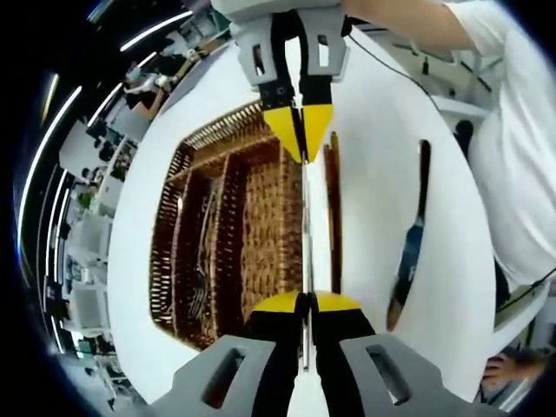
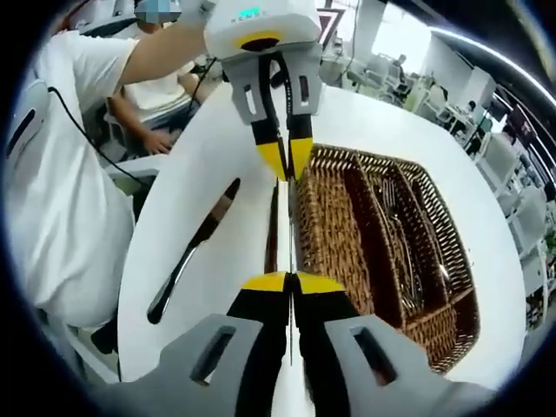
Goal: Arrange the knives, forks, and spoons in their matching storage slots by inserting each utensil handle-first until every utensil is classified and aligned in the correct compartment
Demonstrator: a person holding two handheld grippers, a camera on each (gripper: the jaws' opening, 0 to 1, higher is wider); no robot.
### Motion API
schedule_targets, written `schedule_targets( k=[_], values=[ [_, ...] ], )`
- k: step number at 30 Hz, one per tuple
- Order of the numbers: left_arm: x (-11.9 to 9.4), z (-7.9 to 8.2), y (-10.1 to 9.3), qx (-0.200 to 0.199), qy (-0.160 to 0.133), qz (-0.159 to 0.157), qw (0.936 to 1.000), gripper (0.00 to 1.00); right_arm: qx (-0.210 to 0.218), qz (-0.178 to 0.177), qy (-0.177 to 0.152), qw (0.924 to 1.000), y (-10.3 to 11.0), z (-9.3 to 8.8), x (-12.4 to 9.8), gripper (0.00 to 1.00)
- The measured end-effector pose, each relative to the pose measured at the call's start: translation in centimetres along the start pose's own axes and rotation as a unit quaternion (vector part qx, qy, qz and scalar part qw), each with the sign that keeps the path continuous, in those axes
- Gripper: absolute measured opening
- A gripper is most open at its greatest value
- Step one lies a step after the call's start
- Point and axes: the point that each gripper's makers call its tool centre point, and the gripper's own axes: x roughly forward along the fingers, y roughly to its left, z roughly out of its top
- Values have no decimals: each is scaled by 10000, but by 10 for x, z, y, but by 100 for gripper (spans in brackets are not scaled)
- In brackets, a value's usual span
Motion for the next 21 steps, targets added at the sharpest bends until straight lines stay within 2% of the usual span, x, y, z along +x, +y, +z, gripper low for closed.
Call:
schedule_targets(
  k=[9, 15, 17, 21],
  values=[
    [4, -4, 13, -43, 19, 49, 10000, 3, 17, -57, -4, 10000, -15, 1, 3, 1],
    [8, -4, 13, -78, 33, 18, 10000, 3, 27, -61, -6, 10000, -20, -1, 7, 1],
    [10, -2, 13, -103, 23, 0, 9999, 3, 38, -74, -1, 10000, -27, -2, 9, 1],
    [15, -4, 23, -112, 25, -10, 9999, 3, 46, -124, 21, 9999, -33, -5, 10, 1]
  ],
)
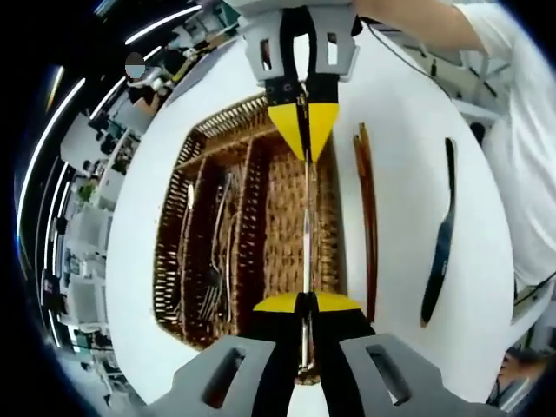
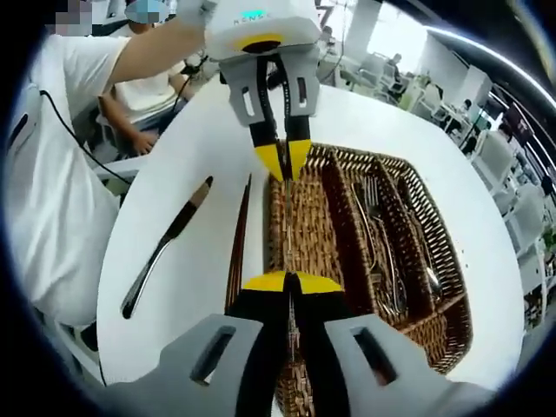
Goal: Arrange the knives, forks, and spoons in their matching storage slots by inserting each utensil handle-first until every utensil is classified and aligned in the correct compartment
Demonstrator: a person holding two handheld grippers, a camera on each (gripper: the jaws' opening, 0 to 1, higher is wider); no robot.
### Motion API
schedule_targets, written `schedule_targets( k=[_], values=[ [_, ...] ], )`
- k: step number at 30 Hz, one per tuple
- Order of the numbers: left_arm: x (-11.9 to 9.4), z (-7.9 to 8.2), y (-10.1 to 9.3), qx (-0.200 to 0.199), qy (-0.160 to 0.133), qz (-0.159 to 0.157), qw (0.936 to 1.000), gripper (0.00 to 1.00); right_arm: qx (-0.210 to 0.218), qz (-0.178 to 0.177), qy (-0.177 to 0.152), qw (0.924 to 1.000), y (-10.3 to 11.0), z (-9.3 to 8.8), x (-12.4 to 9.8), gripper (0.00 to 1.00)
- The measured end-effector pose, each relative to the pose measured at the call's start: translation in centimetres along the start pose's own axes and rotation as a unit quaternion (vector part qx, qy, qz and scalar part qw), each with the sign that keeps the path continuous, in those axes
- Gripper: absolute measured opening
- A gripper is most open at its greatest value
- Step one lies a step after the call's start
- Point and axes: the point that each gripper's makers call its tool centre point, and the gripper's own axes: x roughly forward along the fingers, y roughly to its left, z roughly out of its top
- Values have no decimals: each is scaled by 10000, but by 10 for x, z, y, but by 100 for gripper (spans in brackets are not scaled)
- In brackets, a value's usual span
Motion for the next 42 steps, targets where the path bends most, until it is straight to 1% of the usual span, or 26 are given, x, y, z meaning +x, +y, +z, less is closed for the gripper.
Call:
schedule_targets(
  k=[4, 10, 11, 14, 16, 20, 22, 23, 26, 28, 33, 34, 42],
  values=[
    [5, 0, 3, 2, 14, 4, 10000, 3, 21, -4, 34, 10000, -5, -3, 4, 1],
    [15, -5, 8, -28, 40, -29, 10000, 3, 21, 10, 66, 10000, -12, -7, 14, 1],
    [17, -7, 13, -37, 43, -33, 10000, 3, 21, 14, 67, 10000, -13, -8, 16, 1],
    [21, -9, 17, -55, 47, -17, 10000, 3, 22, 13, 78, 10000, -17, -10, 21, 1],
    [24, -11, 21, -64, 54, -6, 10000, 3, 3, -1, 94, 10000, -24, -10, 24, 1],
    [33, -17, 31, -79, 79, 4, 9999, 3, -21, -15, 133, 9999, -29, -15, 30, 1],
    [37, -19, 30, -86, 107, -9, 9999, 3, 12, 24, 131, 9999, -29, -17, 34, 1],
    [40, -18, 27, -88, 122, -7, 9999, 3, 20, 29, 136, 9999, -30, -18, 36, 1],
    [46, -22, 28, -89, 157, -31, 9998, 3, 28, 47, 143, 9999, -32, -22, 42, 1],
    [47, -23, 31, -85, 171, -20, 9998, 3, 32, 53, 147, 9999, -36, -23, 44, 2],
    [52, -29, 38, -106, 185, -36, 9998, 3, 94, 74, 136, 9998, -38, -27, 48, 2],
    [52, -28, 39, -122, 149, -51, 9998, 3, 76, 73, 200, 9997, -37, -30, 49, 2],
    [53, -31, 39, -82, 231, -84, 9997, 3, 97, 123, 212, 9997, -36, -37, 56, 2]
  ],
)
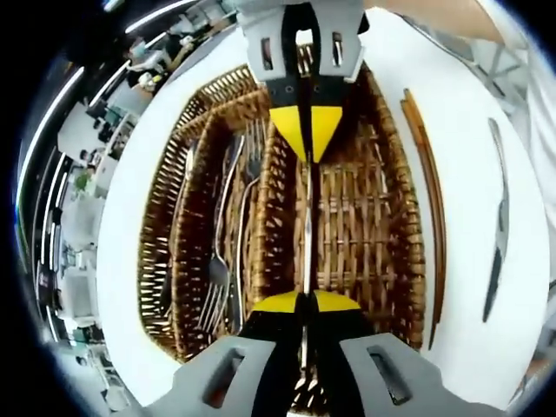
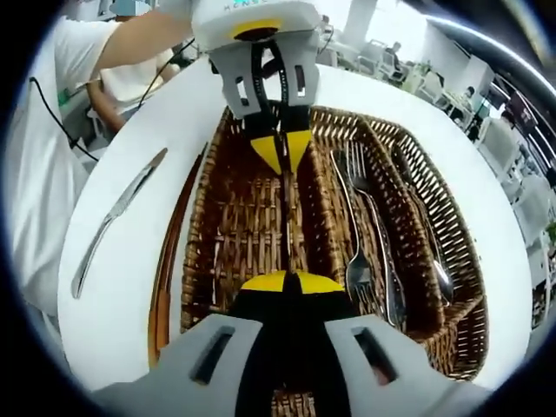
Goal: Arrange the knives, forks, and spoons in their matching storage slots by inserting each utensil handle-first until every utensil is classified and aligned in the correct compartment
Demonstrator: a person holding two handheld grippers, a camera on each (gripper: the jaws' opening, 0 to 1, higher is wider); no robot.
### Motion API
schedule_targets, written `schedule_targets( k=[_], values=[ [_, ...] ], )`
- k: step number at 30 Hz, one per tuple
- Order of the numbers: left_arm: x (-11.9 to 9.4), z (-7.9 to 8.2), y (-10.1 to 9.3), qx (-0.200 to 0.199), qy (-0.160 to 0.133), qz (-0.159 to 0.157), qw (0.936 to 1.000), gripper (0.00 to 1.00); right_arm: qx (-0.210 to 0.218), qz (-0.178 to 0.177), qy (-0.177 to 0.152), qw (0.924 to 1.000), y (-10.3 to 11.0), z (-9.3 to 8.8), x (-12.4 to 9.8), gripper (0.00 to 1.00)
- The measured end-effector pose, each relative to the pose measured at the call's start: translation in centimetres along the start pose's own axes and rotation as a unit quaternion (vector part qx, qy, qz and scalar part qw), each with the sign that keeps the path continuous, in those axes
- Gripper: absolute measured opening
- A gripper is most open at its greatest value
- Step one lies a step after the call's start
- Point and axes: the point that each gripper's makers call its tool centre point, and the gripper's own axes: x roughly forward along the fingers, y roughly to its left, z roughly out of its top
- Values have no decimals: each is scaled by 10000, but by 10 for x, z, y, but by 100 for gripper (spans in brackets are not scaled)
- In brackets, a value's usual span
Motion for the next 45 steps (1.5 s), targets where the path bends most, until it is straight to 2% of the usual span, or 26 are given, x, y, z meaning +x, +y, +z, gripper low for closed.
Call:
schedule_targets(
  k=[11, 35, 39, 45],
  values=[
    [0, 0, -1, -51, 13, 38, 10000, 3, 46, 25, 1, 10000, 3, -1, 0, 3],
    [-5, -4, -8, 55, 54, 70, 9999, 6, 132, 174, 498, 9985, 8, -8, -3, 10],
    [-6, -3, -11, 104, 67, 53, 9999, 7, 52, 303, 709, 9970, 11, -13, -6, 13],
    [-7, -5, -11, 104, 107, 82, 9999, 8, 117, 288, 731, 9968, 11, -13, -6, 13]
  ],
)
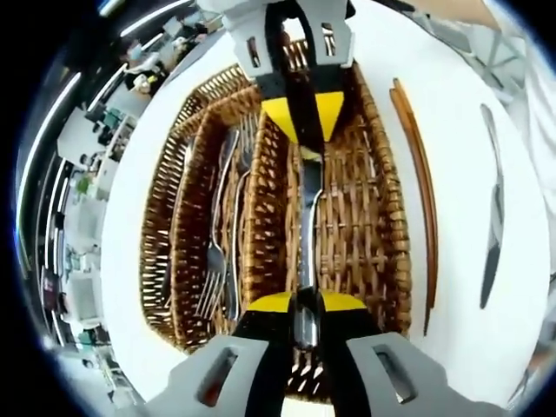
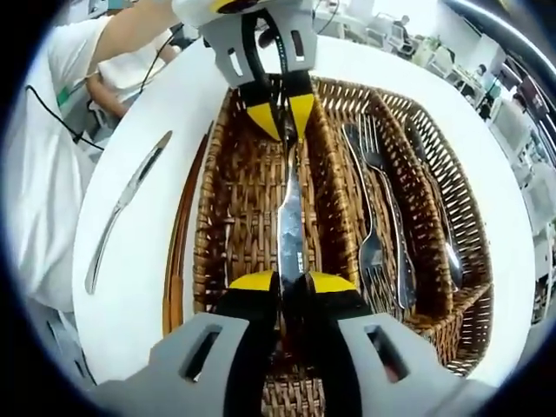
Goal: Arrange the knives, forks, and spoons in their matching storage slots by inserting each utensil handle-first until every utensil is classified and aligned in the correct compartment
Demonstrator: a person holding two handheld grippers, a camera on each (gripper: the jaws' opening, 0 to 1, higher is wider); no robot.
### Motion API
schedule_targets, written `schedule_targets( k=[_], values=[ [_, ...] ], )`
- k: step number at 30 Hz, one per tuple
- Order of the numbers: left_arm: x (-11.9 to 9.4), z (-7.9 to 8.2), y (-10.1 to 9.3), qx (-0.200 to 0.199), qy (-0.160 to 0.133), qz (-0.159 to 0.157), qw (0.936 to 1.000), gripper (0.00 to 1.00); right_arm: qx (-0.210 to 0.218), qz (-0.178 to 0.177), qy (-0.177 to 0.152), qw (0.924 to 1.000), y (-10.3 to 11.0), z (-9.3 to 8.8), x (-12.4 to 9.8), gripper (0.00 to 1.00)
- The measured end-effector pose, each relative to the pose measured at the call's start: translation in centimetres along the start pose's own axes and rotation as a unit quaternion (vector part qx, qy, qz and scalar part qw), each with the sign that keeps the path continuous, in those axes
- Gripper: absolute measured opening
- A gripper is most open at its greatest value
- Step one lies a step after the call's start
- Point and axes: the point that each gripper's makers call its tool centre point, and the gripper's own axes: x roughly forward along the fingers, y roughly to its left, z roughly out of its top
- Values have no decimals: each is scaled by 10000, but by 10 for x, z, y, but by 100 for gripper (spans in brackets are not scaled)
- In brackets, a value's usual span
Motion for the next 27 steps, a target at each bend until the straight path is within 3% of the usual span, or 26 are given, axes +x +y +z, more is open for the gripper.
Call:
schedule_targets(
  k=[27],
  values=[
    [2, -6, 9, -60, -20, 136, 9999, 8, 247, -97, -36, 9996, 1, -5, -2, 15]
  ],
)
